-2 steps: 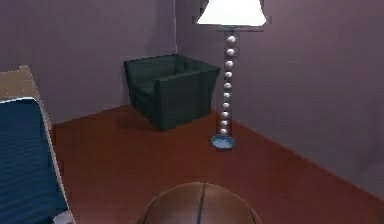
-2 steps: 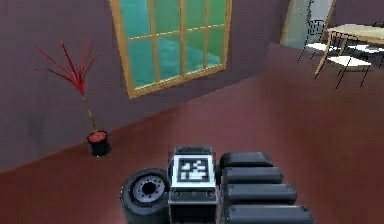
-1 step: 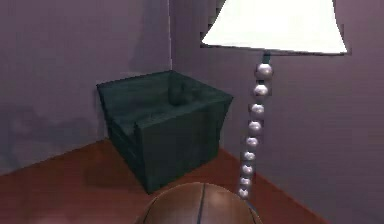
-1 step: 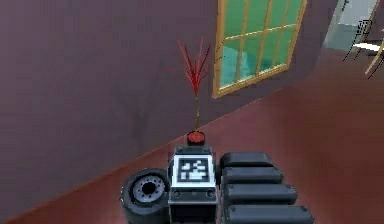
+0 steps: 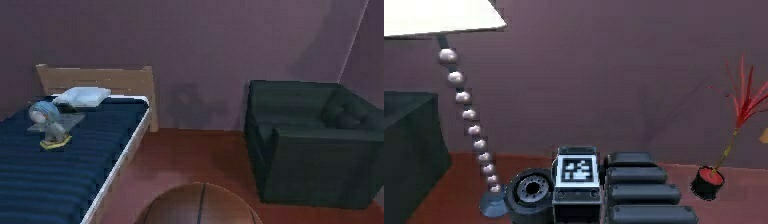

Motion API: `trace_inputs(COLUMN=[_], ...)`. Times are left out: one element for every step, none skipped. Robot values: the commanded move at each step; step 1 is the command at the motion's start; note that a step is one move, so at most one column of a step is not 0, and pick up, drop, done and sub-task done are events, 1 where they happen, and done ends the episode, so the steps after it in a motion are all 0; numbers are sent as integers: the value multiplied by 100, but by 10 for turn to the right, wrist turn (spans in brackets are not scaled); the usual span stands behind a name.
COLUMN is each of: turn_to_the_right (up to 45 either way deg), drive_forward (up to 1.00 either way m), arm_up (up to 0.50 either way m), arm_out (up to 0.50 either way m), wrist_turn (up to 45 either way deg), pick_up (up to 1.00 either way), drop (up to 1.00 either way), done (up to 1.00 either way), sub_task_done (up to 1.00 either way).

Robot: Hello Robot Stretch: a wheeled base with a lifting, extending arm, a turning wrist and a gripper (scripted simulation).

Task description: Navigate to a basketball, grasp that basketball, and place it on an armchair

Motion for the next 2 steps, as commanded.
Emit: trace_inputs(turn_to_the_right=[0, 0], drive_forward=[100, 70], arm_up=[0, 0], arm_out=[0, 0], wrist_turn=[0, 0], pick_up=[0, 0], drop=[0, 0], done=[0, 0], sub_task_done=[0, 0])
